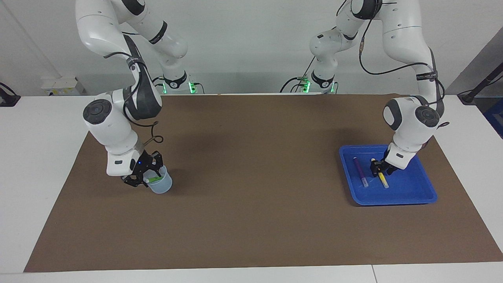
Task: Right arm passes pens to left for tray arrangement
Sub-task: 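Place the yellow pen in the tray beside the purple pen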
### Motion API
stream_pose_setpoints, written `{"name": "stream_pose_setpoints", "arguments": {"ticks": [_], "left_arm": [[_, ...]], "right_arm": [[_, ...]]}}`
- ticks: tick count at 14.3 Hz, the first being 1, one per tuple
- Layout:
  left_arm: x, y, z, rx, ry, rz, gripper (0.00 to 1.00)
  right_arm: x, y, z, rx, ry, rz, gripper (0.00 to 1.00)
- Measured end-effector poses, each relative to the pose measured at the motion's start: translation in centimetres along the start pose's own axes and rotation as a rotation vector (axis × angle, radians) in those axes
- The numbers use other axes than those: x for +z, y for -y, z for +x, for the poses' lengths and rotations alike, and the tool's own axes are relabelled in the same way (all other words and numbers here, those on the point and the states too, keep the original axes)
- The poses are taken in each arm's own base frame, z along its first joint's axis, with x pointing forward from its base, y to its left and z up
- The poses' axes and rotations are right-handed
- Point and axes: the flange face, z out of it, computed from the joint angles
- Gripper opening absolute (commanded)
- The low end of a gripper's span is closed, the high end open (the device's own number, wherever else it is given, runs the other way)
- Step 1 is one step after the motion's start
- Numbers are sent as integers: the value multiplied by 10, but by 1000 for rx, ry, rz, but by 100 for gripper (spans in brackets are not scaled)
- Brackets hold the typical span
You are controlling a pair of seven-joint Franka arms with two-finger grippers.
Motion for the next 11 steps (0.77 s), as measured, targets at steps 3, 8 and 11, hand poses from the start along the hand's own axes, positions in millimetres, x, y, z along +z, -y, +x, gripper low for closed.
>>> {"name": "stream_pose_setpoints", "arguments": {"ticks": [3, 8, 11], "left_arm": [[-12, 0, 1, 0, -8, 6, 100], [-63, 2, 1, -1, -73, 32, 100], [-92, -1, -4, 3, -70, 50, 100]], "right_arm": [[-3, 0, 1, 0, -1, -3, 42], [-10, 7, 5, -13, 2, -6, 48], [-12, 8, 6, -15, 1, -9, 54]]}}
